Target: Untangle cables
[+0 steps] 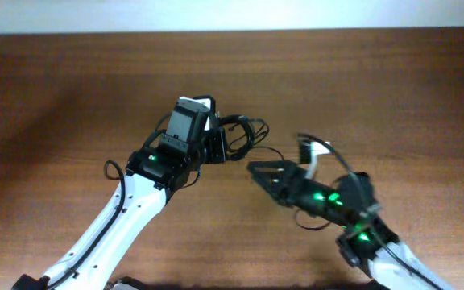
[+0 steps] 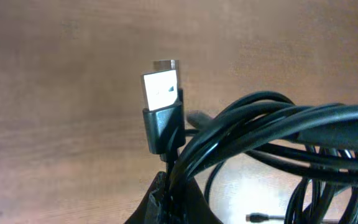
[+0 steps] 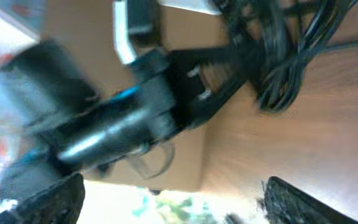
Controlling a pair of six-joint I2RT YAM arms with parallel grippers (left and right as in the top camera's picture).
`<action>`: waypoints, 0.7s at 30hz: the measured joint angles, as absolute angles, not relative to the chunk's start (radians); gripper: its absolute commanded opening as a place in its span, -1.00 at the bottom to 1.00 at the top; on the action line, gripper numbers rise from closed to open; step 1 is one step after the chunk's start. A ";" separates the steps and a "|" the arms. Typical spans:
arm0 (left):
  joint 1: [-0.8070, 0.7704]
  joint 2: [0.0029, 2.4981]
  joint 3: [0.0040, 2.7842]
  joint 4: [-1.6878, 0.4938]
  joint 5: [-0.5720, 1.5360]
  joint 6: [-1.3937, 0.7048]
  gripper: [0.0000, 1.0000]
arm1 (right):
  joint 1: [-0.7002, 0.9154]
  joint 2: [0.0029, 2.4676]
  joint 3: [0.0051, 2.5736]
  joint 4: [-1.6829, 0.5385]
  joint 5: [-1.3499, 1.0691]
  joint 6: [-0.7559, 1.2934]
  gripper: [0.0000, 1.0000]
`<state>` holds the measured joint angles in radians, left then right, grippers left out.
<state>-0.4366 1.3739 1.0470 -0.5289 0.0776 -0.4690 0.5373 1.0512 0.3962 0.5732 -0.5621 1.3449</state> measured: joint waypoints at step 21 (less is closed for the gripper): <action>-0.284 1.372 1.030 -0.632 0.240 -0.235 -1.00 | 0.577 1.442 0.436 0.739 -0.464 1.010 -0.92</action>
<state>-0.2840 1.3716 1.0302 -0.6315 0.2401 -0.2352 0.5766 1.4418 0.4362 0.7387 -0.4641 1.0100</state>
